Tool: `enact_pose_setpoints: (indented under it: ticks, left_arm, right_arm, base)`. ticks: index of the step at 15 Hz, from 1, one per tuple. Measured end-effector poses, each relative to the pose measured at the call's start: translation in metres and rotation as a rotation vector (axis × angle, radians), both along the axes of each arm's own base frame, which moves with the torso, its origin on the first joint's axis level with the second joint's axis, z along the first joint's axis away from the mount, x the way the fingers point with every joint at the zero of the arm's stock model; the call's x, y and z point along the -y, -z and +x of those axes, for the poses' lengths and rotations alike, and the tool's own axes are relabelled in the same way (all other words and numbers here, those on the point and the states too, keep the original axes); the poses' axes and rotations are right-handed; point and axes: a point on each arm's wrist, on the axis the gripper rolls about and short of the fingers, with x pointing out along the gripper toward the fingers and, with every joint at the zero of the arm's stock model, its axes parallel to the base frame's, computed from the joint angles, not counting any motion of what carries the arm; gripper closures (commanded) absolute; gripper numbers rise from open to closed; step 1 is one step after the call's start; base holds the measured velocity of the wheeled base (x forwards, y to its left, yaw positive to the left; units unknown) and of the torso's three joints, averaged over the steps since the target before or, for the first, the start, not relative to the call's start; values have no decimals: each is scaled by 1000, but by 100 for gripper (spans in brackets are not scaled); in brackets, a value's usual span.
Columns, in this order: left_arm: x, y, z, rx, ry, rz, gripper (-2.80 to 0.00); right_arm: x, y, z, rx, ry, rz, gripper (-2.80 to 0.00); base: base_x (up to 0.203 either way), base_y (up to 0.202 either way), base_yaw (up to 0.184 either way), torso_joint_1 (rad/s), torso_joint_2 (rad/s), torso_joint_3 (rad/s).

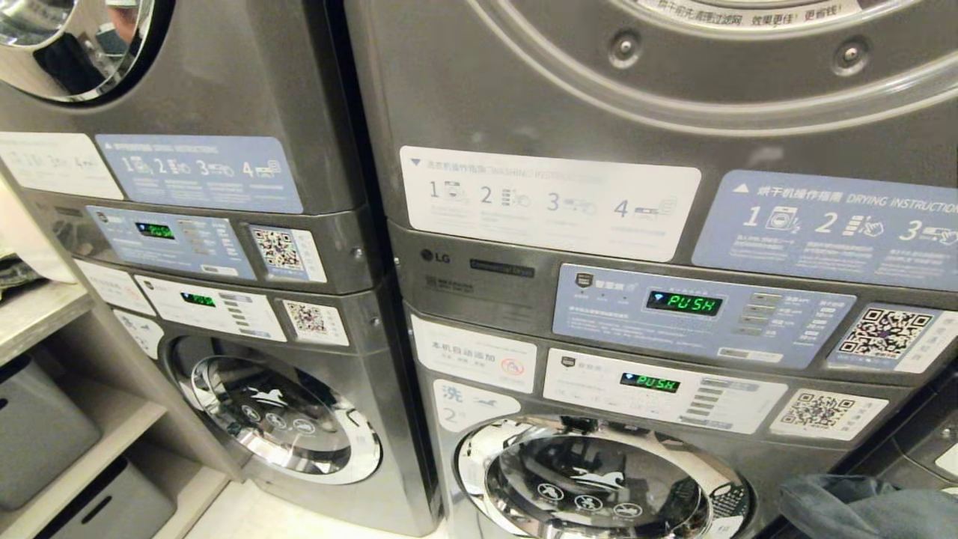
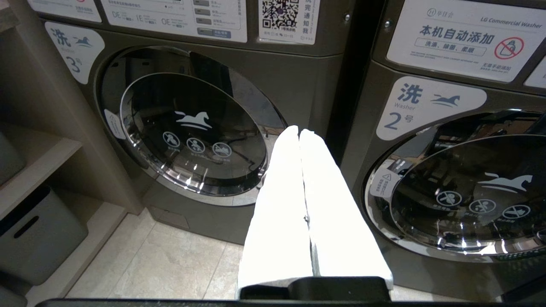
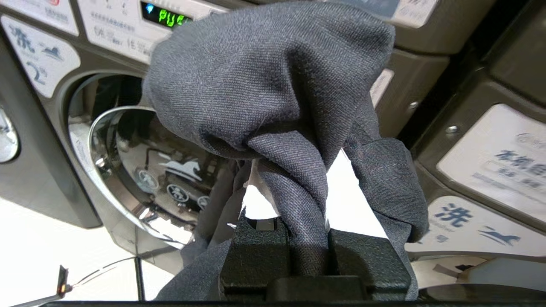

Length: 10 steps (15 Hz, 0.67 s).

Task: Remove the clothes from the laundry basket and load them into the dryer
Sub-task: Put the clothes in the dryer

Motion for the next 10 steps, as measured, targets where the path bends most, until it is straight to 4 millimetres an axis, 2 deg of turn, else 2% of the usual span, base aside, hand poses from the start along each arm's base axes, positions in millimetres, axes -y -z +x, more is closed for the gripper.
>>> enact_pose_setpoints:
  ticks: [10]
  left_arm:
    - [0, 0, 0, -1, 0, 0, 0]
  right_arm:
    - [0, 0, 0, 1, -2, -4, 0]
  base:
    - [0, 0, 0, 155, -328, -175]
